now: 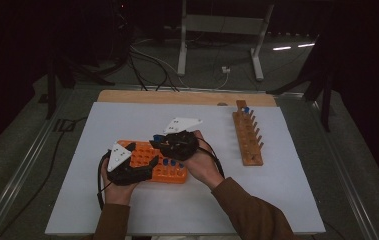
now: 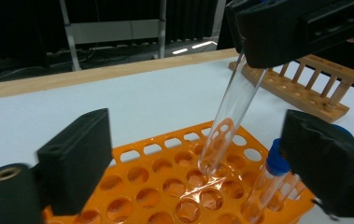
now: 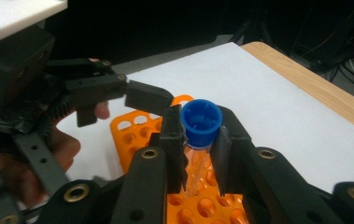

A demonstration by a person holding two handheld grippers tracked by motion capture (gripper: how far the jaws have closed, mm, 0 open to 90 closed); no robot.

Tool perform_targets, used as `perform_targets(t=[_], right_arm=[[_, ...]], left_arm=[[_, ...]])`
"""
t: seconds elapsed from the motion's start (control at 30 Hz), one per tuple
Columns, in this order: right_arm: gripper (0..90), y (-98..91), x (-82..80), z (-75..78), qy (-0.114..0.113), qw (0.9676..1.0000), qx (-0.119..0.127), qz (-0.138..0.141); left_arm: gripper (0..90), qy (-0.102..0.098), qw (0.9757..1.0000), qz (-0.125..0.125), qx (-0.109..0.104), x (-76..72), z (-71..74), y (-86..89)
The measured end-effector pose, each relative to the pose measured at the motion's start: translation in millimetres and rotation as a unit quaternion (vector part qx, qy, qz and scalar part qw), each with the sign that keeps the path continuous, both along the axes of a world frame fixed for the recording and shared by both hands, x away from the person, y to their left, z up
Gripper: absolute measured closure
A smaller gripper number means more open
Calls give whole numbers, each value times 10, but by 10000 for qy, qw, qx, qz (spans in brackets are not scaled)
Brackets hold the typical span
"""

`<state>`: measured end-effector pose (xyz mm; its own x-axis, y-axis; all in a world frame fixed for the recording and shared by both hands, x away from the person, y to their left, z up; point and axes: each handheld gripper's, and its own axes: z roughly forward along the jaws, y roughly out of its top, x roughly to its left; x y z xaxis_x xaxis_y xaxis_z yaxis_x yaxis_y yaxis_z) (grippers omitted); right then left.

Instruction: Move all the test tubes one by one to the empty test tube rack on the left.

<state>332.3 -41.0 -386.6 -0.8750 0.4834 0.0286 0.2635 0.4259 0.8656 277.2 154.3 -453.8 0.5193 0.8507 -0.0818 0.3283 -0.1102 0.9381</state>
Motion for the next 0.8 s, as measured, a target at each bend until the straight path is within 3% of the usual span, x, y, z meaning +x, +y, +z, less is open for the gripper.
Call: perform_targets(t=[0.4, 0.57, 0.8], right_arm=[[763, 58, -34, -9, 73, 9999, 42, 124], [763, 84, -46, -22, 109, 9998, 11, 166], [762, 110, -44, -43, 104, 9998, -40, 192]], left_arm=[[191, -78, 10000, -3, 25, -18, 16, -12], [268, -121, 9999, -25, 27, -29, 22, -9], [457, -189, 9996, -187, 43, -48, 39, -25]])
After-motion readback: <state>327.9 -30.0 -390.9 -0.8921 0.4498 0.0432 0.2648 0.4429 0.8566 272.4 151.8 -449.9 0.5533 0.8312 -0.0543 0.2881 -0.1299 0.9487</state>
